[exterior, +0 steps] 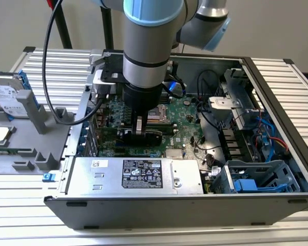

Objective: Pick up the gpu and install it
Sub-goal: 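Insert the gpu into the slot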

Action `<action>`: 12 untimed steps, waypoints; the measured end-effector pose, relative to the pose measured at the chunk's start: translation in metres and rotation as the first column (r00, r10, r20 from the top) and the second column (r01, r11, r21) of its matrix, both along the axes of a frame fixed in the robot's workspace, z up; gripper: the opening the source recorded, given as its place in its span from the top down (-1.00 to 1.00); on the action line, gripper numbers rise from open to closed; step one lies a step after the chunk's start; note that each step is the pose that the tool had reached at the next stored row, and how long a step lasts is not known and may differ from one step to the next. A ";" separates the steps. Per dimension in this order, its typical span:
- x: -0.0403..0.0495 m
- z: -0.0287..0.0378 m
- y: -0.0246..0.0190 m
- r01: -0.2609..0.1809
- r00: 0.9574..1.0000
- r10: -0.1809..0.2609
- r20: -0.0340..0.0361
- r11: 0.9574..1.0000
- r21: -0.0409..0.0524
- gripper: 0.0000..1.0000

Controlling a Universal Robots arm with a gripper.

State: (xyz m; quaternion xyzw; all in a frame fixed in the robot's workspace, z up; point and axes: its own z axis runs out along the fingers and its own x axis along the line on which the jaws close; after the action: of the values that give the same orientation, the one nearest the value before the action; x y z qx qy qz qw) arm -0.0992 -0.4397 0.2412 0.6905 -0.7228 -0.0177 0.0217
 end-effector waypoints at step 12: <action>0.0005 0.0045 0.0000 0.000 1.000 0.000 -0.001 1.000 -0.001 1.00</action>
State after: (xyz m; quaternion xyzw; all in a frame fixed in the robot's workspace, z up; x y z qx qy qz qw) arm -0.0987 -0.4397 0.2457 0.6904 -0.7228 -0.0178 0.0222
